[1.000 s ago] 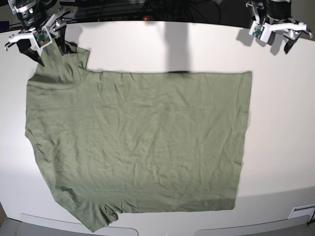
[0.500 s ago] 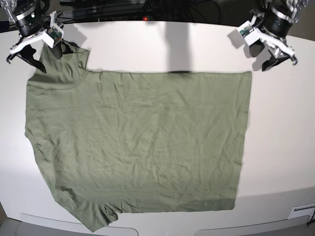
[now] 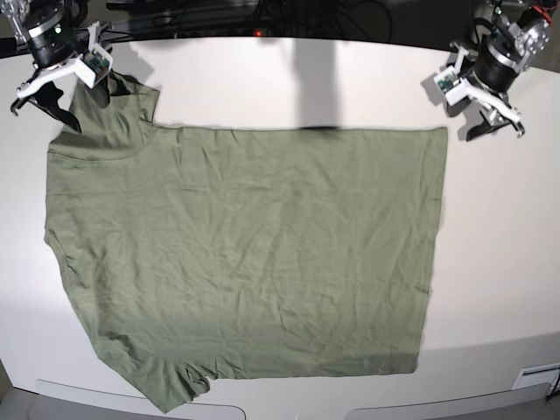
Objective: Fold the T-shirt properly
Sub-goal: 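Close the left gripper on the shirt's shoulder edge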
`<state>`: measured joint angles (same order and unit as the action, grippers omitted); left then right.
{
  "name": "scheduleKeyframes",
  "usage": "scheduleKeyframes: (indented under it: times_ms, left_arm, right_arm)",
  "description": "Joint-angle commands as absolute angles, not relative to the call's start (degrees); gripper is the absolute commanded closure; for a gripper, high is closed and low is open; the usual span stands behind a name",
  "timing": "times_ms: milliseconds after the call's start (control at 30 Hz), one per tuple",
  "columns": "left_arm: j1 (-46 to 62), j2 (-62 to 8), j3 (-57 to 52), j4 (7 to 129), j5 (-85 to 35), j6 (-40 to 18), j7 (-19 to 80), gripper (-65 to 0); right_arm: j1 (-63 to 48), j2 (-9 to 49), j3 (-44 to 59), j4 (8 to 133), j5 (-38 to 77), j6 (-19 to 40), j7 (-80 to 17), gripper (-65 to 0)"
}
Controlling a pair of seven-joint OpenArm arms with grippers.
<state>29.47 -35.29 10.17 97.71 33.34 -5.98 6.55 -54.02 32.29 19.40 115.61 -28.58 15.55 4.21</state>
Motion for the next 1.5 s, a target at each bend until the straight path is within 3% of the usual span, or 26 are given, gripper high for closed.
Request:
scheduleKeyframes:
  times_ms: [0,133,367,667,900,1067,1333,1400,1467]
  left_arm:
    - [28.95,-35.9,9.91,98.06,33.36,-4.84,5.93,-28.9]
    - [28.58,-35.92,10.02,97.95,32.75,-8.75,6.72,-27.4]
    - [27.46,-35.92,18.63,97.95,35.22,-9.04,11.57,-27.5]
    - [19.57,-35.9,32.47,97.86,37.43,-6.0,28.99,-27.4]
    - [17.56,-35.73,32.29,90.63,34.85,-6.02,27.68,-27.4]
    - [15.14,-31.62,32.29,84.64,34.0,-6.02,27.75,-27.5]
    - [16.03,-30.5,32.32,84.36,34.04,-6.02,29.47,-27.3]
    - [16.21,-30.48,32.32,84.36,34.04,-6.02,27.51,-20.7]
    - [16.19,-30.48,32.32,84.36,34.04,-6.02,25.78,-7.6]
  right_arm:
    - [-53.58,32.99,19.86,116.53,-28.53,14.59,4.82,-34.7]
    - [-52.38,32.99,19.86,116.53,-28.51,14.59,4.4,-34.7]
    - [-52.38,33.01,19.86,116.53,-28.53,14.59,4.43,-34.7]
    - [-52.4,32.99,19.86,116.53,-28.53,14.59,3.49,-34.7]
    - [-52.4,32.99,19.86,116.53,-28.51,14.59,2.96,-34.7]
    - [-52.38,33.01,19.86,116.53,-28.51,14.59,2.98,-34.7]
    - [-52.4,33.01,19.86,116.53,-28.47,14.59,2.94,-34.7]
    - [-52.38,33.01,19.86,116.53,-28.32,14.59,2.98,-34.7]
    - [-52.4,32.99,19.86,116.53,-27.97,14.72,2.87,-34.7]
